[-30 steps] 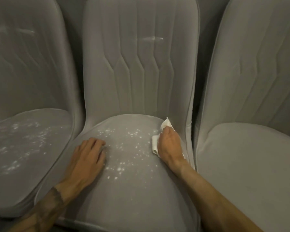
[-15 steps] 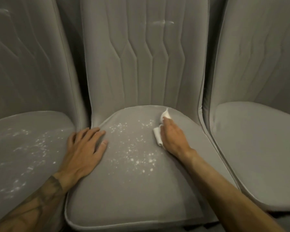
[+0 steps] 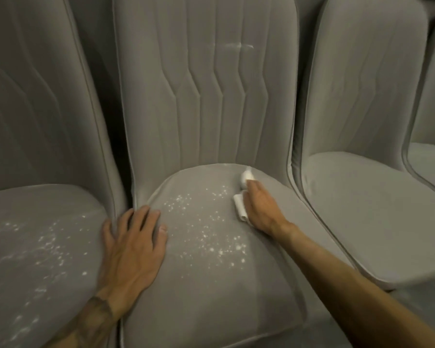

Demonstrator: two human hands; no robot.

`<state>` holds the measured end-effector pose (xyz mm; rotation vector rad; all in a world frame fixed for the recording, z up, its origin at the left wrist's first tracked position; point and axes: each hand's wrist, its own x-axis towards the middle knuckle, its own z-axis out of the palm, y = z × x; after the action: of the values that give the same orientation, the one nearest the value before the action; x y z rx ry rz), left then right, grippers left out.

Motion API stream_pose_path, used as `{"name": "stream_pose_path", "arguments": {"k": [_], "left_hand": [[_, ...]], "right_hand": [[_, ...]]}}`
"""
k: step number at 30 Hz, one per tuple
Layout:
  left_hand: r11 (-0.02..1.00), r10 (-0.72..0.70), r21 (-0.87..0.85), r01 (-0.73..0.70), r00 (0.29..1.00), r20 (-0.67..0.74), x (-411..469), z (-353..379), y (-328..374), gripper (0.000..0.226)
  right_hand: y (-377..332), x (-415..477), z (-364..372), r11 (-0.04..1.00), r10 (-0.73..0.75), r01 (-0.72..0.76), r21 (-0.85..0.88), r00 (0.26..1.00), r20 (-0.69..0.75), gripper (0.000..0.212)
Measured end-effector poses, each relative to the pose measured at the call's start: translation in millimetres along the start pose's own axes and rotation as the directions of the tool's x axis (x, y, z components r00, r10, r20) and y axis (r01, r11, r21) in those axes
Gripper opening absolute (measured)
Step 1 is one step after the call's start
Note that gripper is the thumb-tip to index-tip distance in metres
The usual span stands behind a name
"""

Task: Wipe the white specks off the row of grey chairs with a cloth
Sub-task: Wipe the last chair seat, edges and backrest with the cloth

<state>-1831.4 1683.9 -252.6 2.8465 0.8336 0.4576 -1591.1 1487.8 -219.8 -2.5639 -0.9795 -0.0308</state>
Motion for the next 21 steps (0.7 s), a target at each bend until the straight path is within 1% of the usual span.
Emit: {"name": "stream_pose_path", "arguments": {"k": [2, 4, 6, 9, 10, 11, 13, 14, 15, 17, 18, 20, 21], "left_hand": [[1.000, -0.003, 0.003, 0.003, 1.000, 0.015, 0.0, 1.1, -1.5, 0.044], [1.000, -0.011, 0.000, 0.011, 1.000, 0.027, -0.4, -0.5, -0.8, 0.048], [1.000, -0.018, 0.006, 0.018, 0.999, 0.045, -0.2, -2.5, 1.4, 0.050], [0.999, -0.035, 0.014, 0.034, 0.998, 0.050, 2.4, -5.8, 4.6, 0.051], [0.999, -0.040, 0.019, 0.040, 0.998, 0.055, 2.2, -6.5, 5.4, 0.051], [0.999, -0.042, 0.021, 0.041, 0.997, 0.061, 2.1, -7.2, 6.0, 0.052], [0.999, -0.041, 0.025, 0.040, 0.998, 0.057, 1.5, -6.3, 5.9, 0.052], [0.999, -0.040, 0.025, 0.039, 0.998, 0.055, 1.5, -5.8, 5.8, 0.052], [0.999, -0.041, 0.025, 0.040, 0.997, 0.058, 2.0, -5.5, 5.9, 0.053], [0.999, -0.044, 0.023, 0.042, 0.996, 0.072, 1.9, -5.4, 6.6, 0.055], [0.999, -0.044, 0.022, 0.043, 0.996, 0.075, 1.7, -5.5, 6.4, 0.056], [0.999, -0.046, 0.019, 0.045, 0.996, 0.076, 1.0, -5.6, 7.5, 0.056], [0.999, -0.047, 0.019, 0.046, 0.996, 0.078, 0.9, -5.3, 7.6, 0.056]], "right_hand": [[-7.4, 1.5, 5.4, 0.996, -0.083, 0.083, -0.035, 0.996, 0.021, 0.027], [4.2, 5.7, -6.6, 0.981, -0.119, 0.112, -0.158, 0.992, -0.035, 0.027], [19.1, 6.2, -16.8, 0.968, -0.176, 0.158, -0.193, 0.981, -0.082, 0.027], [29.5, 5.0, -20.0, 0.940, -0.302, 0.298, -0.164, 0.953, 0.005, 0.026], [33.5, 8.2, -19.5, 0.932, -0.313, 0.311, -0.184, 0.950, 0.020, 0.026], [38.1, 13.7, -20.3, 0.928, -0.295, 0.288, -0.238, 0.956, 0.007, 0.026], [47.7, 26.9, -25.5, 0.921, -0.192, 0.145, -0.362, 0.977, -0.095, 0.024], [51.7, 32.0, -28.1, 0.921, -0.150, 0.083, -0.382, 0.978, -0.147, 0.020], [54.5, 35.7, -29.7, 0.925, -0.131, 0.055, -0.376, 0.975, -0.178, 0.015], [55.9, 35.6, -29.3, 0.939, -0.153, 0.085, -0.333, 0.971, -0.184, 0.011], [56.3, 34.2, -27.5, 0.944, -0.168, 0.103, -0.315, 0.968, -0.186, 0.012], [57.0, 33.2, -25.0, 0.934, -0.187, 0.118, -0.338, 0.965, -0.181, 0.015], [53.9, 35.2, -23.7, 0.935, -0.156, 0.094, -0.342, 0.975, -0.157, 0.013]]}}
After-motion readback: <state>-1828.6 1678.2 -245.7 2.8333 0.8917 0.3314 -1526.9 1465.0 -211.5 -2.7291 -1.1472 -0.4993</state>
